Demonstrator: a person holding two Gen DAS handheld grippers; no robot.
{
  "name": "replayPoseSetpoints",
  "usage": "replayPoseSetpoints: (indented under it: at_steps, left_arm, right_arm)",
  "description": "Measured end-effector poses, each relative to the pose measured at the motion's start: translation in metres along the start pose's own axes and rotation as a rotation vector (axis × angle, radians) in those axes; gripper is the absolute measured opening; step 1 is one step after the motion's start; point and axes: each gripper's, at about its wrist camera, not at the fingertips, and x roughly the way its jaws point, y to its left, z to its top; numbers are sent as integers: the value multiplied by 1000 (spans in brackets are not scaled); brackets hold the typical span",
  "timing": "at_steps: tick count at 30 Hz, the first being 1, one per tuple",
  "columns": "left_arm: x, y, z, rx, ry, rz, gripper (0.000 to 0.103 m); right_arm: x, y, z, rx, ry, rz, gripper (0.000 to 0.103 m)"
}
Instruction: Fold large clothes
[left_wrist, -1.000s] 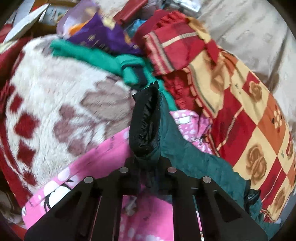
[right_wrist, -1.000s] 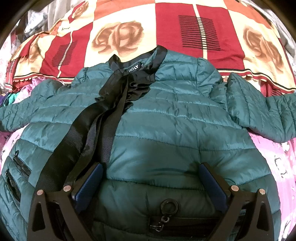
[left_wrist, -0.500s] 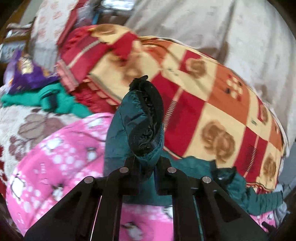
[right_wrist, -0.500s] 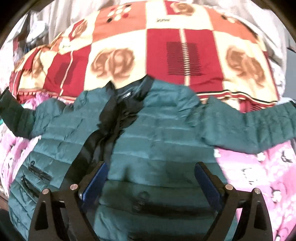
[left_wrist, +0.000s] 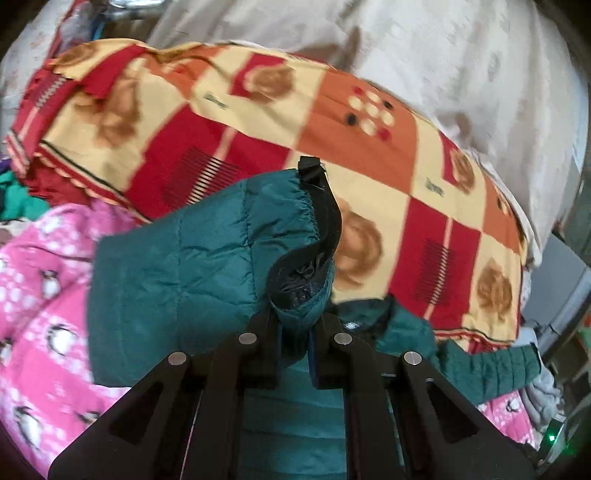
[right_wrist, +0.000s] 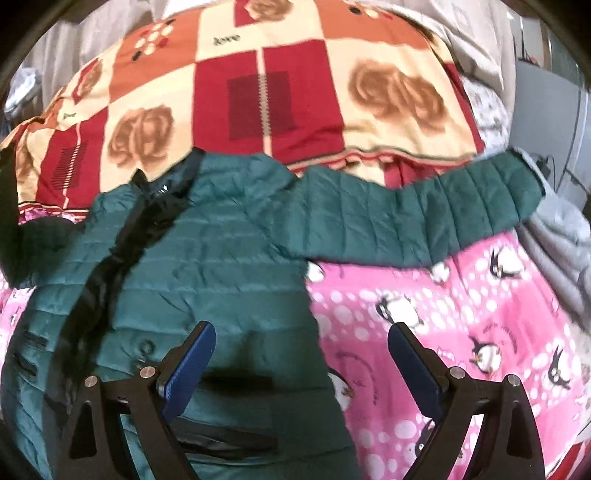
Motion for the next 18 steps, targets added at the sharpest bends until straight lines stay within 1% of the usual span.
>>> replayPoseSetpoints:
  at_steps: [2,5,10,13,18]
  left_arm:
    - [15,-21,-9,14,28,-18,9]
    - [34,-45,-21,24,64,-46,9]
    - [71,-91,-50,36,135,-108,9]
    - [91,-119,-70,68,180,-150,9]
    - [111,-152,-96,71,237,-217,9]
  right_arm:
    - [-3,-5,1,18,-13,15,94]
    - [-7,-7,3,24,-36,15,94]
    - [3,-12,0,33,13,26,94]
    - [9,-19,-4,29,36,8,94]
    - [21,-36,-9,44,78,-18,94]
